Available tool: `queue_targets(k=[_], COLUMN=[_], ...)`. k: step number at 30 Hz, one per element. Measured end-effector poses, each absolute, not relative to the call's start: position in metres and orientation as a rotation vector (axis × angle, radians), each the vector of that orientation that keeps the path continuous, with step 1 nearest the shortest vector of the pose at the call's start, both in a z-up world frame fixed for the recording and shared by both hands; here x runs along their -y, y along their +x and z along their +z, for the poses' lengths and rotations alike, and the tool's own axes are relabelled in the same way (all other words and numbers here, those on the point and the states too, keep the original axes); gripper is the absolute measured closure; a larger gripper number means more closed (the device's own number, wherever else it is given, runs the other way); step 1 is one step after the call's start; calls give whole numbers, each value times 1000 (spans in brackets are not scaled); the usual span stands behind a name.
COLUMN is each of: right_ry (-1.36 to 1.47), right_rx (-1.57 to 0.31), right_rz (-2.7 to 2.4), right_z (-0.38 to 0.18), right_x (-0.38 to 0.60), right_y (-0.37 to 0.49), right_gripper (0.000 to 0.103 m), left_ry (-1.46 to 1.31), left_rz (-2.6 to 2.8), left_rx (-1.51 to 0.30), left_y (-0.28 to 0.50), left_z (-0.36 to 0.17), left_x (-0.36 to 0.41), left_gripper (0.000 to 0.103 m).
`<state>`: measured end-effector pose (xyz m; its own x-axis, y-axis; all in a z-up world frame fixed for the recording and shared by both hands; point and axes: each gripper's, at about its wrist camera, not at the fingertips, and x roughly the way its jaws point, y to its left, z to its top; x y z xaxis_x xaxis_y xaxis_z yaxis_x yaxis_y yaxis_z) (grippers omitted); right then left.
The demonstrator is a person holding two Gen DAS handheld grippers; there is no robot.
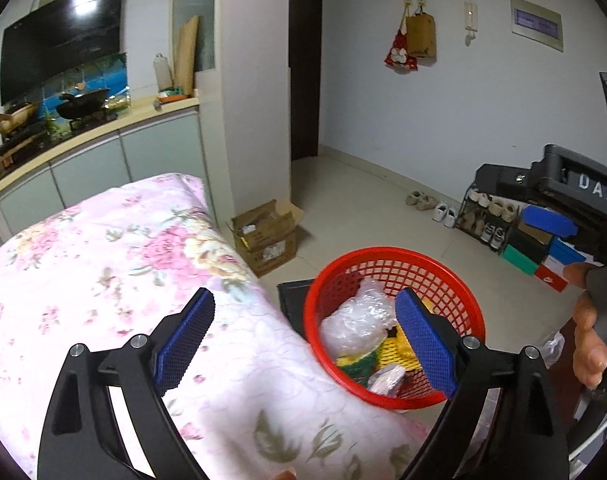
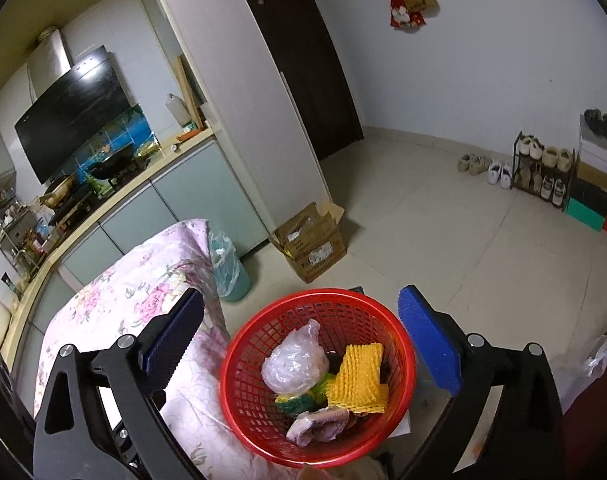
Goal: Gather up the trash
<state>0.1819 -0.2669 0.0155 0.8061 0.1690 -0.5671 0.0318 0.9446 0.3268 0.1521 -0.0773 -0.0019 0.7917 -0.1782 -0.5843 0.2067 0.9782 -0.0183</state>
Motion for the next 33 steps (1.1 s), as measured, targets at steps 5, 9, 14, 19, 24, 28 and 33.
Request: queue_targets(k=[5, 9, 14, 19, 24, 28, 33], right_ry=[295, 271, 242, 220, 180, 142, 75], right_rx=[-615, -629, -668, -693, -660, -590, -522], right_rz=[110, 152, 176, 156, 118, 120, 148], right_z=[26, 26, 17, 9, 5, 1, 0], right_x=[250, 234, 221, 218, 214, 207, 192], right_y=[168, 153, 131, 109, 92, 77, 71], right_gripper=[7, 7, 7, 7, 7, 7, 7], left_ry=[52, 48, 29, 3, -13, -31, -41], left_rz=[-174, -156, -138, -128, -106, -71, -5], left_rx=[-615, -603, -597, -601, -594, -573, -533], left_y=[141, 130, 119, 110, 96, 82, 68], left_z=[4, 7, 8, 7, 6, 6, 6], left_x=[64, 53, 39, 29, 22, 17, 7], left_gripper=[14, 14, 14, 14, 14, 14, 14])
